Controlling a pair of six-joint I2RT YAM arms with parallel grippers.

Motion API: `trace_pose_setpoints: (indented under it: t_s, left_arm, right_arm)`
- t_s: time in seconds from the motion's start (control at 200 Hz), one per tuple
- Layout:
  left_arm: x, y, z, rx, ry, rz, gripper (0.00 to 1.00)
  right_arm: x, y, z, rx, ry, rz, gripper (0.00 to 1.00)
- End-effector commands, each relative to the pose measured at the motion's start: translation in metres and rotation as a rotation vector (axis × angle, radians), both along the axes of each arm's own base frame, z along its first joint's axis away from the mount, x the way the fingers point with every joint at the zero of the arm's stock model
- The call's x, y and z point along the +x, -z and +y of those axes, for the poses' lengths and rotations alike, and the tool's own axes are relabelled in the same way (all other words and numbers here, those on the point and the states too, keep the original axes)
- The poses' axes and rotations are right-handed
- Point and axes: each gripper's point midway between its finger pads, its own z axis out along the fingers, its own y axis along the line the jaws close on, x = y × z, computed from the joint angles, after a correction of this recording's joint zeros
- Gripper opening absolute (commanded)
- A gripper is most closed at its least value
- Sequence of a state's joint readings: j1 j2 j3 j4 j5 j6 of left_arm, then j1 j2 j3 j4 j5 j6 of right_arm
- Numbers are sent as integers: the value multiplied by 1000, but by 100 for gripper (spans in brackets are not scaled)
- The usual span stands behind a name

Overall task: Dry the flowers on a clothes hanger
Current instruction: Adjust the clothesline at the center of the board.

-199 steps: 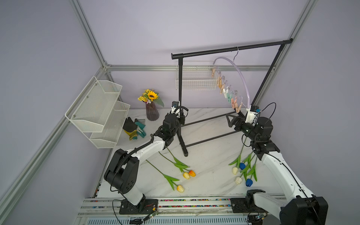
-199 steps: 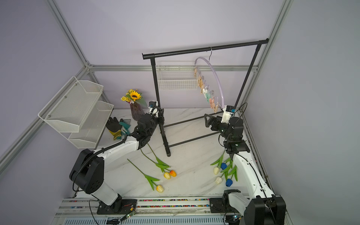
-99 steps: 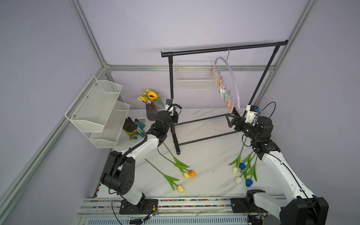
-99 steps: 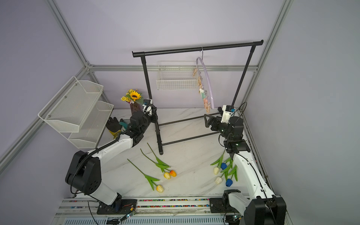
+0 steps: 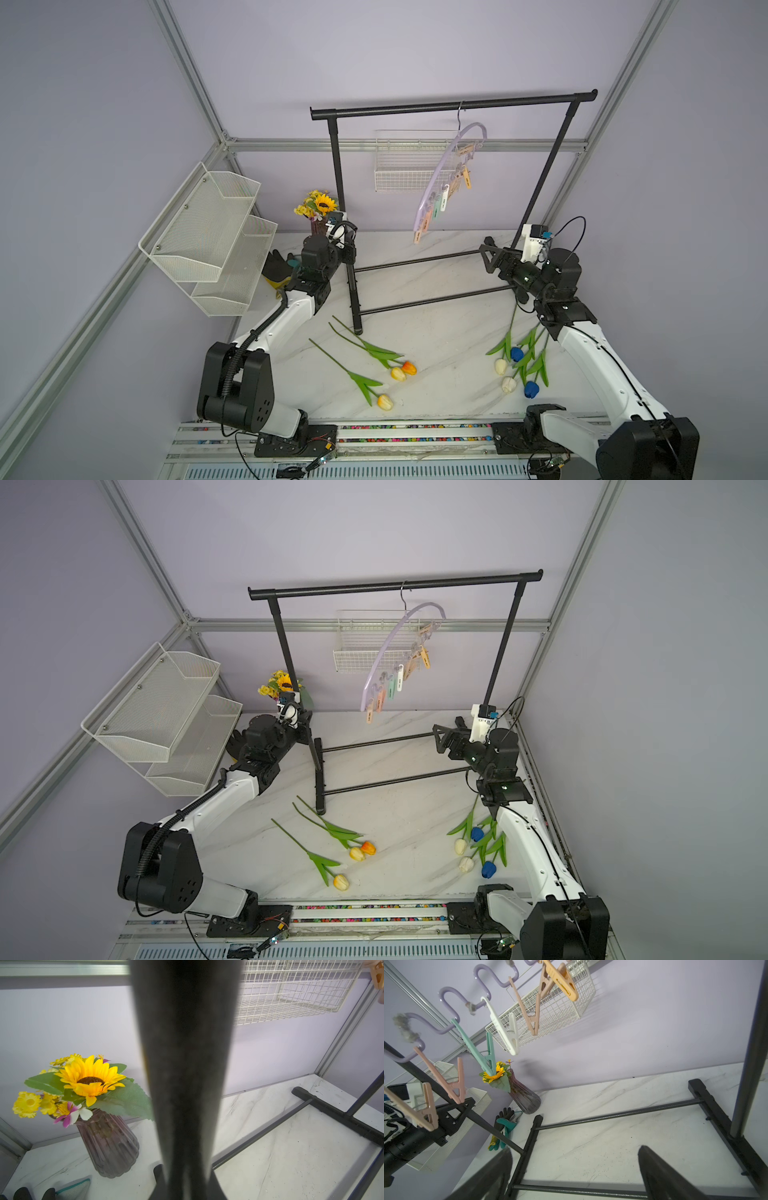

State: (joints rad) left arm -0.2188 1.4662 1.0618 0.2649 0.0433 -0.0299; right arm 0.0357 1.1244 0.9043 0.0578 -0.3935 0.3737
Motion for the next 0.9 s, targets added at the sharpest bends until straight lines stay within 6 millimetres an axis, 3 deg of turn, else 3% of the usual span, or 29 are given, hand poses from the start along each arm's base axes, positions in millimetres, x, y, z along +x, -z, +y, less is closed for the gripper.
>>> trace_pose_setpoints:
  t_s: [0.0, 0.055, 0.08, 0.425, 0.635, 0.69, 0.9]
  left_arm:
    - [-7, -24, 8, -9, 24, -50, 9]
    - [-7, -21, 12, -3, 36, -37, 9]
    - [-15, -36, 15, -5, 43, -68, 9]
    - [-21, -34, 36, 40, 87, -46, 9]
    - [-21, -31, 46, 76, 77, -42, 9]
    - [-21, -30, 46, 77, 85, -45, 10]
    - [-19, -25, 43, 77, 107, -41, 15]
  right_arm:
    - [5, 6, -2, -46, 16, -17, 96]
    - [6, 8, -4, -60, 23, -17, 96]
    - [7, 9, -5, -69, 27, -17, 96]
    - [40, 45, -38, -115, 105, 79, 96]
    - [58, 41, -76, -94, 125, 79, 96]
    - [66, 49, -84, -91, 113, 94, 96]
    - [90, 42, -91, -115, 53, 50, 95]
